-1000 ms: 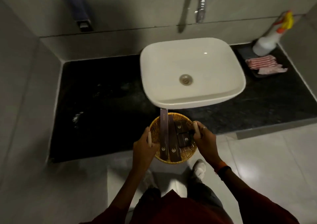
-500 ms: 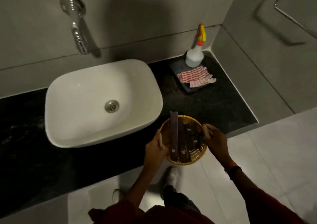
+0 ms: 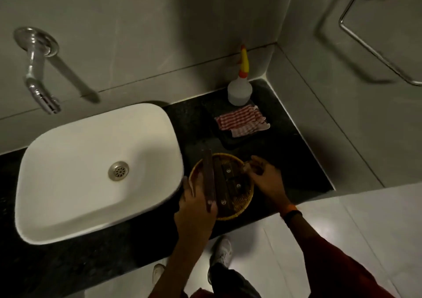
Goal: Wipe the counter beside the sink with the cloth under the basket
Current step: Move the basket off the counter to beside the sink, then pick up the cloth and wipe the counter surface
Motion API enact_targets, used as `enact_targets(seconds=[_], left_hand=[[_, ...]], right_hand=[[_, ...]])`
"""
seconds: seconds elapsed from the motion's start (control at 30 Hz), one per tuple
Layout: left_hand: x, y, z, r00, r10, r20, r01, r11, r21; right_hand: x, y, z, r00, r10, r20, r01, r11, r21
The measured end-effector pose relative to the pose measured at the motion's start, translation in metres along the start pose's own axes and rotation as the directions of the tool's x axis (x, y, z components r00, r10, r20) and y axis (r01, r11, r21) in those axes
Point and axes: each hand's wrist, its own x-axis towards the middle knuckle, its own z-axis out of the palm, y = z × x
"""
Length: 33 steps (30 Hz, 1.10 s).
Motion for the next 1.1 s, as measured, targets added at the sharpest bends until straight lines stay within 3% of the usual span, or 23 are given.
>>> enact_targets(seconds=[0.07, 0.17, 0.27, 0.33, 0.47, 0.57, 0.7, 0.8, 0.87, 0.93, 1.1], left_hand=[[0.006, 0.021, -0.016, 0.996, 0.058, -0.062, -0.050, 0.991, 0.125], [0.066, 0.051, -0.033, 0.972, 0.201, -0.123, -0.187, 0.976, 0.110], [0.158, 0.076, -0.034, 0.955, 0.293, -0.034, -0.290, 0.954, 0.068], [0.209, 0.086, -0.024, 0.928, 0.371, -0.014, -0.368, 0.924, 0.105], [0.273, 0.094, 0.004, 0.908, 0.416, 0.052, -0.419, 0.894, 0.159], [0.294, 0.091, 0.016, 0.898, 0.434, 0.066, -0.433, 0.852, 0.294], [0.294, 0.092, 0.013, 0.883, 0.463, 0.069, -0.454, 0.811, 0.369], [0.282, 0.098, -0.004, 0.908, 0.419, 0.021, -0.409, 0.873, 0.266], [0.271, 0.100, -0.023, 0.899, 0.437, -0.036, -0.435, 0.898, 0.063], [0.253, 0.099, -0.044, 0.876, 0.470, -0.108, -0.482, 0.862, -0.156], [0.201, 0.086, -0.097, 0.857, 0.445, -0.258, -0.513, 0.704, -0.490]], right_hand=[[0.023, -0.008, -0.012, 0.999, 0.031, -0.040, -0.029, 0.999, 0.045], [0.076, -0.028, -0.030, 0.987, -0.128, -0.099, 0.113, 0.983, -0.147], [0.129, -0.046, -0.037, 0.964, -0.265, 0.025, 0.255, 0.894, -0.367], [0.156, -0.053, -0.037, 0.956, -0.265, 0.129, 0.294, 0.847, -0.443], [0.195, -0.053, -0.028, 0.929, -0.223, 0.294, 0.367, 0.636, -0.679], [0.209, -0.050, -0.022, 0.926, -0.230, 0.299, 0.377, 0.517, -0.768], [0.211, -0.045, -0.019, 0.894, -0.344, 0.286, 0.411, 0.377, -0.830], [0.200, -0.044, -0.022, 0.845, -0.490, 0.215, 0.465, 0.473, -0.748], [0.189, -0.054, -0.028, 0.816, -0.563, 0.134, 0.504, 0.577, -0.643], [0.175, -0.073, -0.035, 0.810, -0.579, 0.099, 0.523, 0.634, -0.570], [0.123, -0.140, -0.041, 0.841, -0.542, -0.011, 0.524, 0.819, -0.234]])
